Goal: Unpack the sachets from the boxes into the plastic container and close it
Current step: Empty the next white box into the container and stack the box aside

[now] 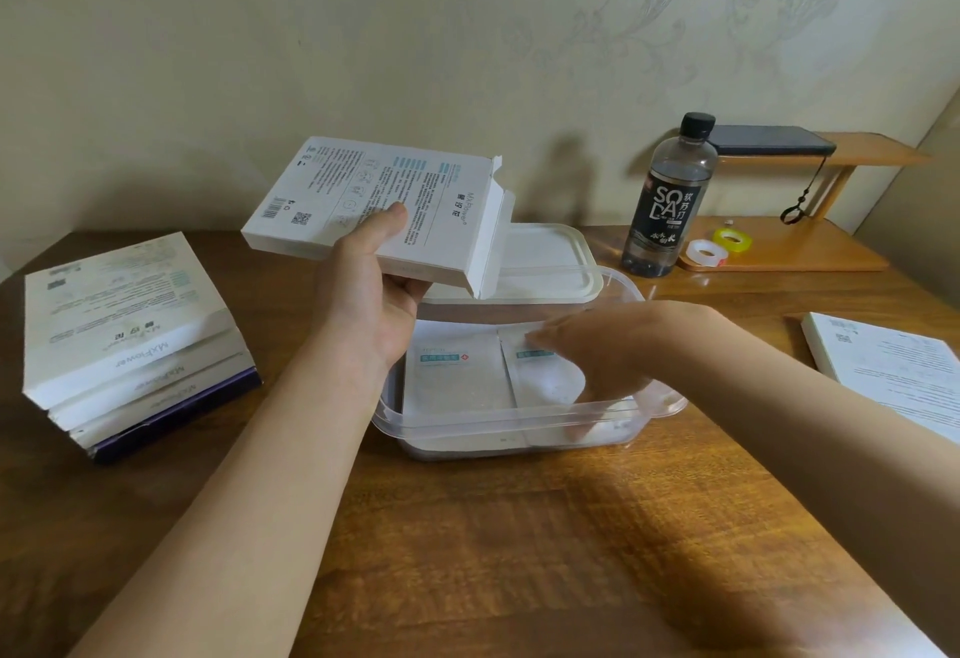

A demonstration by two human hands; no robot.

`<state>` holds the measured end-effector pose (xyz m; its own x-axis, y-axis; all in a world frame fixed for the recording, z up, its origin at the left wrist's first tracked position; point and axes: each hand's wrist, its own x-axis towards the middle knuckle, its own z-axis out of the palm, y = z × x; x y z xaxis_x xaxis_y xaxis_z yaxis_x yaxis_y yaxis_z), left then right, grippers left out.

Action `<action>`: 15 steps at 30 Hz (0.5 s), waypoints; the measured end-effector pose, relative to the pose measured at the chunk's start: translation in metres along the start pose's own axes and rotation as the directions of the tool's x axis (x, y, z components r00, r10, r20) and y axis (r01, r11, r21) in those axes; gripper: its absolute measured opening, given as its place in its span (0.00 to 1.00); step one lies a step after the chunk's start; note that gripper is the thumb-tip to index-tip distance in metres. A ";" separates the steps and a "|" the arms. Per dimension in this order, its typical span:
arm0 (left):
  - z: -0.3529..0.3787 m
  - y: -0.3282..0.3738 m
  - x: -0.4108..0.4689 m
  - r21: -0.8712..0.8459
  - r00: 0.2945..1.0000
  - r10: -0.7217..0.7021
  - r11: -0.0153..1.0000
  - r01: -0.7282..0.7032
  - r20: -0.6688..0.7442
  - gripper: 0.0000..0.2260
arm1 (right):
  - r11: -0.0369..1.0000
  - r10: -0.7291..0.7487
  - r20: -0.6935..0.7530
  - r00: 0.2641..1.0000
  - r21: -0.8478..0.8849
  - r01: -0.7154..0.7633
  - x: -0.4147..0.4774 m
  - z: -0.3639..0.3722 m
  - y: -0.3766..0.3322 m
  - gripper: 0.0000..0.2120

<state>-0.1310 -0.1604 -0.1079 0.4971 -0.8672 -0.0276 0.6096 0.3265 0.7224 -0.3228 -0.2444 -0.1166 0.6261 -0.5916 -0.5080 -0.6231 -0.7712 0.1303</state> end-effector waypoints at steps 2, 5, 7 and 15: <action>0.000 0.000 0.000 0.003 1.000 0.004 1.000 -0.004 0.000 0.13 | 1.000 -0.009 -0.019 1.000 -0.018 0.009 0.003 0.002 -0.003 0.45; 0.000 0.000 0.000 0.008 1.000 0.009 1.000 -0.009 0.004 0.13 | 1.000 -0.001 -0.027 1.000 -0.028 0.000 0.002 0.002 -0.005 0.45; 0.001 0.001 -0.001 0.012 1.000 0.008 1.000 -0.009 0.007 0.12 | 1.000 0.013 -0.020 1.000 0.010 -0.012 -0.004 -0.002 -0.005 0.46; 0.001 0.001 -0.002 0.065 1.000 0.003 0.998 -0.004 0.016 0.13 | 0.433 0.343 -0.489 0.802 0.840 0.326 -0.036 -0.046 -0.015 0.03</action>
<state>-0.1321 -0.1587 -0.1062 0.4889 -0.8722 -0.0141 0.5661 0.3049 0.7659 -0.3146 -0.2225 -0.0610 0.5172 -0.8542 0.0533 -0.4595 -0.3297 -0.8247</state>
